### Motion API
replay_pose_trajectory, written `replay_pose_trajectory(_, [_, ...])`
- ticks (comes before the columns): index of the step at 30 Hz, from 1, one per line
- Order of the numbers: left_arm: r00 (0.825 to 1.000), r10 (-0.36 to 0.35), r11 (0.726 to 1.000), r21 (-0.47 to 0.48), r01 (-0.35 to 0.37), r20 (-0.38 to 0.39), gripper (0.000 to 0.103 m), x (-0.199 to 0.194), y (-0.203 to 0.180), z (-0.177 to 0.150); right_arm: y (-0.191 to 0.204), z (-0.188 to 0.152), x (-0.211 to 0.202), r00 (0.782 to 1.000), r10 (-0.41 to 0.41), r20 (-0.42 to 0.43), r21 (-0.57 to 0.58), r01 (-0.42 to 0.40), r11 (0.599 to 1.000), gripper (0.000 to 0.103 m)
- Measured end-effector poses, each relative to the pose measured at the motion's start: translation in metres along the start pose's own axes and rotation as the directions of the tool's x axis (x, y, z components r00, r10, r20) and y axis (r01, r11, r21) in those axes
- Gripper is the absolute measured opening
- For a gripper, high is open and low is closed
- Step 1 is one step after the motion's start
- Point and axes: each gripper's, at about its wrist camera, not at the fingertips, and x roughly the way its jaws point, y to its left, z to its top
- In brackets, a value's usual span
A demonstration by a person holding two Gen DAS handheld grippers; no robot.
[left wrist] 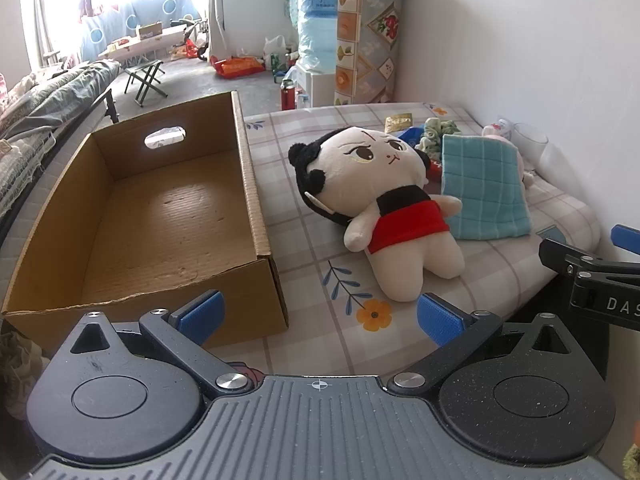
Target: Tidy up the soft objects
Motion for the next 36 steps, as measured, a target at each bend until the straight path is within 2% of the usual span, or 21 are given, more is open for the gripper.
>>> replay_pose_trajectory(36, [1.0,-0.003,1.0,0.002,0.003,0.001,0.103,-0.0003,-0.0018,0.002,-0.0014,0.0002,0.0008,1.0,-0.003,-0.003,0.001,0.003,1.0,0.103])
